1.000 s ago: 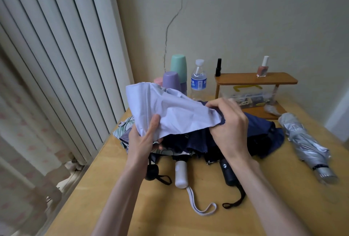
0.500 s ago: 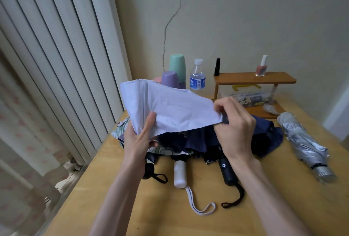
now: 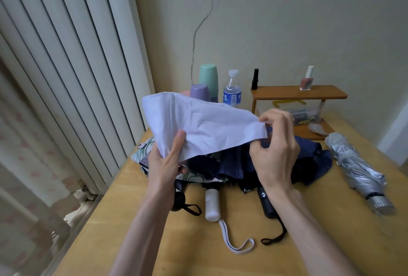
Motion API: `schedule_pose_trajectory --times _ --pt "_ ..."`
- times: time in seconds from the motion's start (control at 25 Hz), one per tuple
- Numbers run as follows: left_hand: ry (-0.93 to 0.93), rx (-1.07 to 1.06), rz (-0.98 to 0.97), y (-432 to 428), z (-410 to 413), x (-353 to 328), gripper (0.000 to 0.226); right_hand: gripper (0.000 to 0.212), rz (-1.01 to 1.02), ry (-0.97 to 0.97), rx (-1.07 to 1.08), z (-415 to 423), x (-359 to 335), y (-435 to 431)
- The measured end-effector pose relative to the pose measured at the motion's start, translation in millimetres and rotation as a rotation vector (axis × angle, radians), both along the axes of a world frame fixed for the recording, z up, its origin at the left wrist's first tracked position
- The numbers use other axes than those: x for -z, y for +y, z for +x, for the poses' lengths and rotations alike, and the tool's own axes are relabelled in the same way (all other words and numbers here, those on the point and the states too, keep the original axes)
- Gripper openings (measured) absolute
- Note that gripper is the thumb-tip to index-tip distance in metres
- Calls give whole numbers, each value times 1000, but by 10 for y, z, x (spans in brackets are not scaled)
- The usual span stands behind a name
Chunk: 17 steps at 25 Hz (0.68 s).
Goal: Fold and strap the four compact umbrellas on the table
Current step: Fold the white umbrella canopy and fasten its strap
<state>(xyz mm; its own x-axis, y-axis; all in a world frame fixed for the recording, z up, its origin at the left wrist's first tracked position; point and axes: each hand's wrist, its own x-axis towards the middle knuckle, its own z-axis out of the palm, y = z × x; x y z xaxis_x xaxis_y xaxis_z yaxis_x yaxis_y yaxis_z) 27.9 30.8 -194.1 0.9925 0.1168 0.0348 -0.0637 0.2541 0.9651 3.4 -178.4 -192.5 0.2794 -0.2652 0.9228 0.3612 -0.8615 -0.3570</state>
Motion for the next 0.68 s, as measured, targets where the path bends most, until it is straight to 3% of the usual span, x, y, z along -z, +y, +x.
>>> schedule_pose_trajectory --times 0.16,0.36,0.48,0.68 --pt "-22 27 26 -52 -42 -21 33 27 -8 3 83 3 7 -127" --pt "-25 72 7 -100 -65 -20 38 18 193 55 92 -36 -14 -81" --pt "-3 92 2 -5 -39 -38 36 29 160 168 -9 -28 -49 -137" --pt "-35 84 70 -30 -61 -59 27 25 51 89 157 -5 8 -93"
